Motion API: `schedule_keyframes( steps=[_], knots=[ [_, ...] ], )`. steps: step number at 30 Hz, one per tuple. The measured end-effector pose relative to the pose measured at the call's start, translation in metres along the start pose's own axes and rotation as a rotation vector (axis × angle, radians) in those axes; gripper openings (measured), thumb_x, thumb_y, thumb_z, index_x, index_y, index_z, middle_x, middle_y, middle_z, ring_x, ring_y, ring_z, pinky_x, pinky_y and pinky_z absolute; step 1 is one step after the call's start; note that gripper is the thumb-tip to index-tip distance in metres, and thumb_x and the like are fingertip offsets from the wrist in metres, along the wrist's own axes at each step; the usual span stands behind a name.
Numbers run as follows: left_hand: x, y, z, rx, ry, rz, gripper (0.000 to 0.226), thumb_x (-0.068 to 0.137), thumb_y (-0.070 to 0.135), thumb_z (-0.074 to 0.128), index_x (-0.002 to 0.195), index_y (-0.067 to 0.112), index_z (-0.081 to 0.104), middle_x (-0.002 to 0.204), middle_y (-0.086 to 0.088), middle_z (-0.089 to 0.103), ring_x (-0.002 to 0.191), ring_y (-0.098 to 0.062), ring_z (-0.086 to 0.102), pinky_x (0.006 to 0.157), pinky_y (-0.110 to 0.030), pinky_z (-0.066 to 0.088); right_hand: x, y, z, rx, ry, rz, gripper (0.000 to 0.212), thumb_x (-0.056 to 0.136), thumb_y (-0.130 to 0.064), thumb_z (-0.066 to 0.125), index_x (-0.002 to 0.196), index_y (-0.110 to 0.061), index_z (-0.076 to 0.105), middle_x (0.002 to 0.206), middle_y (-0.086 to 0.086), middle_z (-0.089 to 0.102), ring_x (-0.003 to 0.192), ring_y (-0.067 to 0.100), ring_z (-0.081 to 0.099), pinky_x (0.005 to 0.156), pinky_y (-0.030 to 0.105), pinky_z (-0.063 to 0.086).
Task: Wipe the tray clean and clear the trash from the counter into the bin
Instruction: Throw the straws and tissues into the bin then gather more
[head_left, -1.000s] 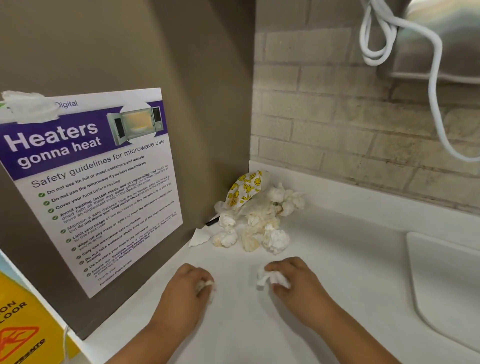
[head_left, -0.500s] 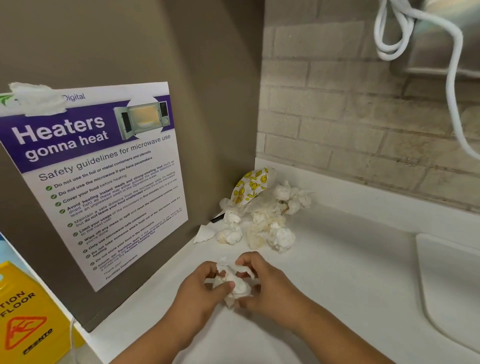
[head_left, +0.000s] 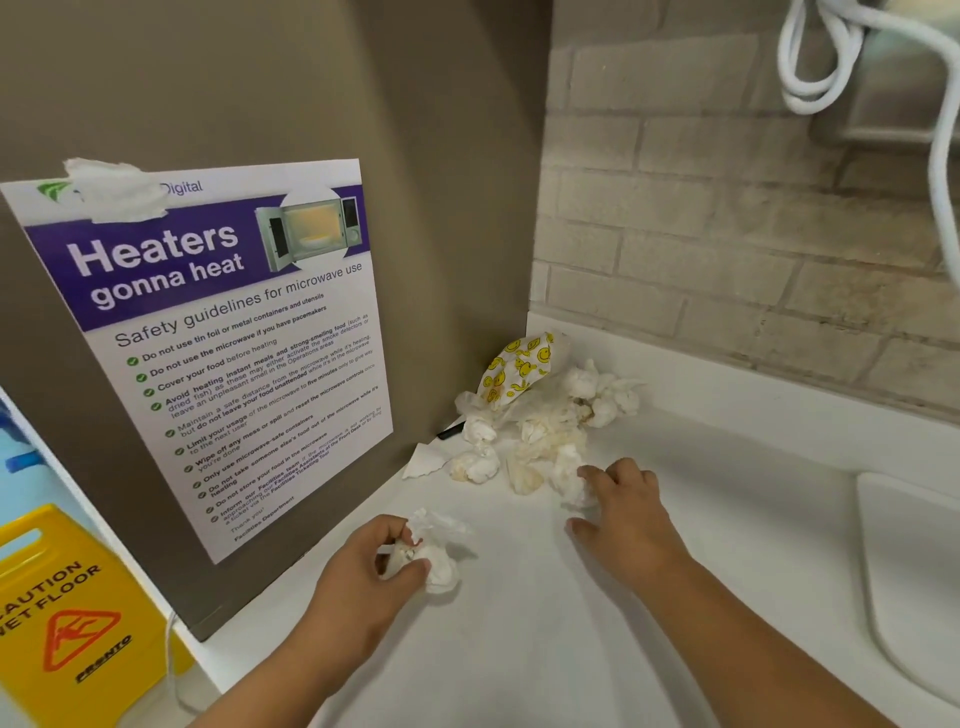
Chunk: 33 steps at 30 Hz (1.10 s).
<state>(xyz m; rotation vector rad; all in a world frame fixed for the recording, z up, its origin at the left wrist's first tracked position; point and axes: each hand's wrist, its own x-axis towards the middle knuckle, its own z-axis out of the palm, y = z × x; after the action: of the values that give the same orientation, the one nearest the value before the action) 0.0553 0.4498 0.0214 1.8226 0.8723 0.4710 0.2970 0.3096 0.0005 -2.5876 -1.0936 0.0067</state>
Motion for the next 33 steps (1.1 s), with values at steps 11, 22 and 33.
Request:
schedule_keyframes(
  steps=[11, 22, 33],
  knots=[
    [-0.018, 0.003, -0.014, 0.058, 0.063, 0.001, 0.016, 0.081, 0.013, 0.066, 0.093, 0.022, 0.060, 0.097, 0.002, 0.067, 0.087, -0.016, 0.062, 0.071, -0.022, 0.044, -0.005, 0.003, 0.013, 0.092, 0.075, -0.105, 0.016, 0.081, -0.023, 0.067, 0.082, -0.018, 0.052, 0.112, -0.004, 0.044, 0.089, 0.021, 0.049, 0.067, 0.027, 0.042],
    [-0.042, -0.004, -0.059, 0.077, 0.056, 0.085, 0.018, 0.080, 0.016, 0.068, 0.093, 0.027, 0.061, 0.096, 0.004, 0.068, 0.088, -0.008, 0.064, 0.070, -0.018, 0.045, -0.025, -0.036, 0.004, 0.238, -0.011, -0.005, 0.051, 0.079, -0.014, 0.062, 0.122, -0.032, 0.041, 0.105, -0.002, 0.040, 0.086, 0.020, 0.052, 0.071, 0.031, 0.045],
    [-0.094, -0.061, -0.179, -0.146, -0.114, 0.160, 0.023, 0.069, 0.016, 0.055, 0.087, 0.028, 0.063, 0.084, 0.003, 0.066, 0.083, -0.013, 0.061, 0.075, -0.023, 0.048, -0.135, -0.223, 0.007, 0.700, -0.061, -0.246, 0.033, 0.076, -0.023, 0.056, 0.107, -0.034, 0.058, 0.108, -0.013, 0.053, 0.099, 0.000, 0.052, 0.077, 0.009, 0.038]
  ],
)
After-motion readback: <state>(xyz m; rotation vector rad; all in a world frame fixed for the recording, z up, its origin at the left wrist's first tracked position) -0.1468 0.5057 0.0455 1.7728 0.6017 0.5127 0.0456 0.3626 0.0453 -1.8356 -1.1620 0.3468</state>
